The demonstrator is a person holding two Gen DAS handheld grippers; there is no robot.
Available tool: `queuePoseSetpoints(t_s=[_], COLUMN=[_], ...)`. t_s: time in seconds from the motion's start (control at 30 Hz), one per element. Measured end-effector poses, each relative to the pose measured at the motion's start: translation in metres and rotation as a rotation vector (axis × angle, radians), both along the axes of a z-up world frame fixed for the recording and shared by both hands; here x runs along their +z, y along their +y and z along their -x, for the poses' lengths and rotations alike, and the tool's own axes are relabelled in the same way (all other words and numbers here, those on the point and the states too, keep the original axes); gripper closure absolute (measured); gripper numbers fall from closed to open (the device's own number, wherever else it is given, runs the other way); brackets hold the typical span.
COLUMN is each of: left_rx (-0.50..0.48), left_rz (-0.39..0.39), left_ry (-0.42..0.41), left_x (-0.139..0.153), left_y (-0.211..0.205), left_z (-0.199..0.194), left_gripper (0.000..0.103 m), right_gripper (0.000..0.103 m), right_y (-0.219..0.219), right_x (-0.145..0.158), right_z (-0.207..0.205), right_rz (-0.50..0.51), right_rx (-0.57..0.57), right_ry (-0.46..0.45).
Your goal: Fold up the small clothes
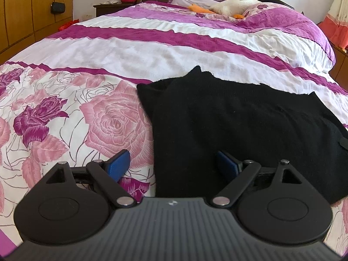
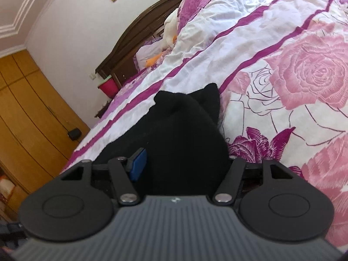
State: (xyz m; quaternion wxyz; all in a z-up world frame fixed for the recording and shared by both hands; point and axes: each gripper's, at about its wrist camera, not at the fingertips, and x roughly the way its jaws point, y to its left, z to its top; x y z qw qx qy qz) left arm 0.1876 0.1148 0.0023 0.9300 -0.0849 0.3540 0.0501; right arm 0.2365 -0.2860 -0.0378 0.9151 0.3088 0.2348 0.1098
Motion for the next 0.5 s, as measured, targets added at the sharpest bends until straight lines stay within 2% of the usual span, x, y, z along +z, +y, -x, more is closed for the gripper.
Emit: queuePoseSetpoints(t_s=[0.07, 0.13, 0.2, 0.27, 0.33, 0.5], left_rx=[0.002, 0.002, 0.003, 0.002, 0.002, 0.0], left_rz=[0.0, -0.002, -0.003, -0.002, 0.0, 0.008], left_ry=[0.001, 0.002, 0.002, 0.002, 0.004, 0.003], left_x=[0.0, 0.0, 0.001, 0.001, 0.001, 0.003], left_y=[0.0, -0.001, -0.001, -0.001, 0.0, 0.0], left_z=[0.0, 0.0, 0.001, 0.001, 0.001, 0.005], left_gripper=[0.013, 0.013, 0.013, 0.012, 0.012, 0.012], right_gripper=[0.045, 0.058, 0.069, 0.075, 0.083, 0.088], right_y=[0.001, -0.002, -0.008, -0.011, -0.01, -0.004], right_x=[0.001, 0.001, -0.003, -0.004, -0.002, 0.009], right_z=[-0.001, 0.0, -0.002, -0.005, -0.007, -0.005], right_rz=[0.001, -0.024, -0.094, -0.142, -0.143, -0.131], right_rx=[-0.012, -0.038, -0.061, -0.078, -0.093, -0.116], right_ry=[0.004, 0.009, 0.013, 0.02, 0.018, -0.002])
